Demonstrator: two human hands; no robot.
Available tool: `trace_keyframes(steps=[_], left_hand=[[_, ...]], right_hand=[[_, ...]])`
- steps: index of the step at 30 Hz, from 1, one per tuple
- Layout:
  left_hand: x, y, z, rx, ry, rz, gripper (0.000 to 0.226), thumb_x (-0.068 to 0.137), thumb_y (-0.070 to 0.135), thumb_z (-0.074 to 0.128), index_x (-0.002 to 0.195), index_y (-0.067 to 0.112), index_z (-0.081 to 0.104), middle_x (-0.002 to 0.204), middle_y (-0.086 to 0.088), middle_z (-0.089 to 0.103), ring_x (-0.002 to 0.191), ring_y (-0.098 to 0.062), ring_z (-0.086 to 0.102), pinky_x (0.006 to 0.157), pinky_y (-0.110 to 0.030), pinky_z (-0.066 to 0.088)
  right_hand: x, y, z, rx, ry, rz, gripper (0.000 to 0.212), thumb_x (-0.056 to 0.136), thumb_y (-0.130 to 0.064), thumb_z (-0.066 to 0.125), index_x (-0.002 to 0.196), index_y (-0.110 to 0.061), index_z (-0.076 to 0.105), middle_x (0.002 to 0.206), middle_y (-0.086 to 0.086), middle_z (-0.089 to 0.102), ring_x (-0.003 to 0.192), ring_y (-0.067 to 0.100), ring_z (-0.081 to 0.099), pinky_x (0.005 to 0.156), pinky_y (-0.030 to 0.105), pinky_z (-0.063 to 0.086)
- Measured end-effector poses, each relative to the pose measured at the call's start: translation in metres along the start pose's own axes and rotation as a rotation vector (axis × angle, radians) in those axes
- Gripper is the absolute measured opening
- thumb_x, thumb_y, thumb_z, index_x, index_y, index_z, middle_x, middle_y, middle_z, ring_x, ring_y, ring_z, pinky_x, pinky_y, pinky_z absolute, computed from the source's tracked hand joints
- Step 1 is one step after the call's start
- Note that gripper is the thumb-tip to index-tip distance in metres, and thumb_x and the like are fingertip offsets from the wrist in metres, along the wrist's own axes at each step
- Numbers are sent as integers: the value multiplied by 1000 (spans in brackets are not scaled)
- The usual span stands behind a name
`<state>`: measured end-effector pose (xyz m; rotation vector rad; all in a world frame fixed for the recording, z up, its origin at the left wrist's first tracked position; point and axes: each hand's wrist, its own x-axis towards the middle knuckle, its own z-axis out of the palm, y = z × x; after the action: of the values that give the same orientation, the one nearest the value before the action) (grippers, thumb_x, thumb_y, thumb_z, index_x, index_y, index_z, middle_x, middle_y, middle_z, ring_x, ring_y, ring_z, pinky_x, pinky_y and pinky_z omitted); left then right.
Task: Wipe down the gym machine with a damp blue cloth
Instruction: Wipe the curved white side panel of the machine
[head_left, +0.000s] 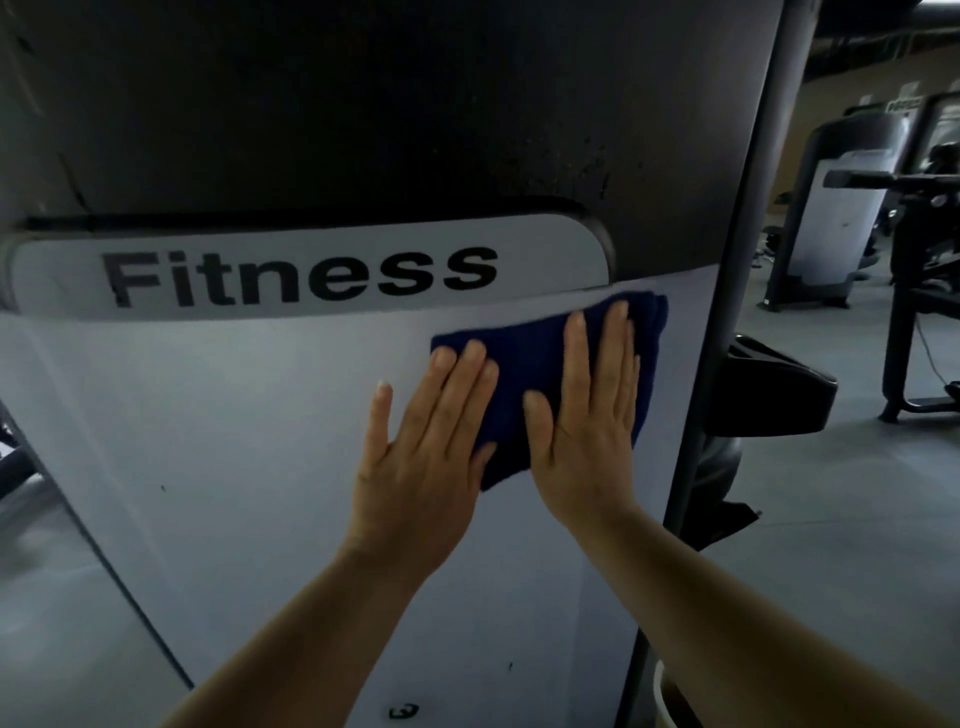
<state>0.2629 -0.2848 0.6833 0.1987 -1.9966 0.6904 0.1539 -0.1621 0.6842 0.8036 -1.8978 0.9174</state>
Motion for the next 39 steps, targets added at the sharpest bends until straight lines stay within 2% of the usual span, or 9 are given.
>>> trace_keyframes(steps=[8, 12, 17, 19, 23, 28, 32, 35, 39], left_hand=[[9, -17, -3, 7, 31, 3, 59, 107, 38, 22, 157, 11, 6, 164, -5, -2, 152, -21, 3, 120, -48, 3], [-18, -16, 3, -44, -26, 7, 63, 105, 40, 29, 157, 12, 7, 165, -5, -3, 152, -21, 2, 121, -47, 3], [3, -28, -5, -32, 13, 0, 60, 106, 36, 27, 157, 11, 10, 164, -5, 4, 151, -21, 6, 120, -49, 5], [-1, -33, -4, -99, 8, 26, 63, 105, 38, 33, 157, 12, 9, 164, -4, 4, 151, -22, 7, 120, -52, 7], [-41, -51, 4, -212, -35, -125, 85, 94, 60, 42, 157, 19, 4, 164, -7, -8, 152, -27, 1, 118, -60, 4], [-44, -64, -4, -288, -171, -439, 125, 68, 85, 52, 156, 17, -7, 162, -17, -14, 148, -42, -11, 112, -70, 0], [-44, -65, -9, -306, -290, -476, 140, 56, 85, 56, 154, 16, -16, 159, -24, -15, 146, -46, -14, 107, -78, 7], [-41, -67, -11, -292, -389, -468, 146, 49, 84, 54, 151, 15, -25, 157, -22, -24, 145, -48, -17, 105, -79, 8], [-39, -65, -18, -280, -479, -486, 158, 44, 76, 72, 149, 17, -30, 154, -20, -33, 143, -46, -24, 108, -76, 4]], right_hand=[[11, -20, 2, -35, 42, 37, 64, 104, -44, 26, 156, -10, 9, 163, 17, 1, 151, 31, 0, 123, 47, 5], [-13, -12, 9, -83, 5, -55, 62, 104, -45, 25, 154, -11, 11, 162, 15, 5, 151, 30, 1, 123, 47, 6], [8, -38, 11, -59, 85, 14, 63, 104, -39, 29, 155, -8, 11, 162, 17, 5, 151, 34, 5, 122, 48, 5], [6, -33, 10, -77, 70, -41, 61, 104, -38, 30, 155, -10, 11, 162, 17, 6, 151, 32, 2, 122, 48, 4], [-6, -11, 4, -151, -16, -213, 58, 104, -40, 28, 156, -20, 11, 162, 13, 5, 151, 24, -7, 122, 44, -2], [21, -46, 8, -150, 25, -303, 56, 104, -36, 33, 155, -22, 17, 161, 13, 9, 150, 29, 3, 122, 47, -1], [10, -7, 0, -266, -103, -575, 56, 103, -37, 33, 156, -31, 14, 160, 6, 16, 144, 29, 20, 121, 43, 0], [17, -18, -2, -257, -89, -585, 56, 102, -33, 37, 155, -31, 19, 160, 4, 16, 146, 26, 14, 121, 44, -1], [32, -48, 6, -254, -49, -669, 53, 103, -31, 36, 154, -28, 23, 161, 4, 17, 148, 26, 16, 121, 43, 1]])
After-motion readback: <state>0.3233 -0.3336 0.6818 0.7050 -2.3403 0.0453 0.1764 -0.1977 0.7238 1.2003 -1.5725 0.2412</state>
